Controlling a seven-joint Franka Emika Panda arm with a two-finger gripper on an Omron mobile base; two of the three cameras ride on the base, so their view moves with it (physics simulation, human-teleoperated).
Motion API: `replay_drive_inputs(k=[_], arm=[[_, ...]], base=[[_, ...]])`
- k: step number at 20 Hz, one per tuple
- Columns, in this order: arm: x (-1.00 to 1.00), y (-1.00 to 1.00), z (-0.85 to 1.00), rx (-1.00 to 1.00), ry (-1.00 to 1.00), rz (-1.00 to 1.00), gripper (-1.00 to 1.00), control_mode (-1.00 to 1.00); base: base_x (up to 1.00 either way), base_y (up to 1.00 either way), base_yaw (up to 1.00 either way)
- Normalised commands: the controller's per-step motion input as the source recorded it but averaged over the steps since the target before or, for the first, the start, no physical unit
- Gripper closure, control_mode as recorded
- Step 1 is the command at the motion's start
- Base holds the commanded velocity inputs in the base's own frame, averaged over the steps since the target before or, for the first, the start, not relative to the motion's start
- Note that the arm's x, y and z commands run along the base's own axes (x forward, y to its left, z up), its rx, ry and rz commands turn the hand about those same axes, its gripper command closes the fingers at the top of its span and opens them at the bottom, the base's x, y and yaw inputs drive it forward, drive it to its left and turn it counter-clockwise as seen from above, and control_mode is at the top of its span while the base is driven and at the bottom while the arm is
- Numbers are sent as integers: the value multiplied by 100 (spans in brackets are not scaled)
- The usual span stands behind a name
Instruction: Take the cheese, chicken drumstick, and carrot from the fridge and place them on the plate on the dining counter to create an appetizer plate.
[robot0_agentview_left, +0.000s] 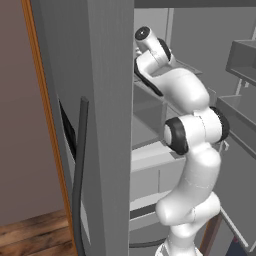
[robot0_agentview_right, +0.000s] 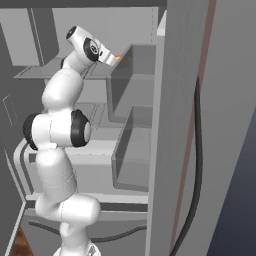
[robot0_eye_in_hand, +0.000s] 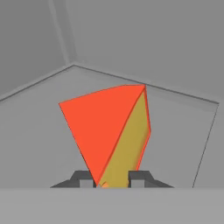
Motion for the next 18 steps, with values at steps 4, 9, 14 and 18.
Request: replay_drive_inputs(k=[4, 9, 14, 18], arm=[[-79, 16, -23, -4, 0, 17, 100, -100], [-86, 1, -5, 0, 0, 17, 100, -100], [-90, 0, 8, 0, 0, 18, 100, -100], [-90, 0, 7, 0, 0, 23, 100, -100]], base=[[0, 0, 0], [0, 0, 0], [0, 0, 0], [0, 0, 0]])
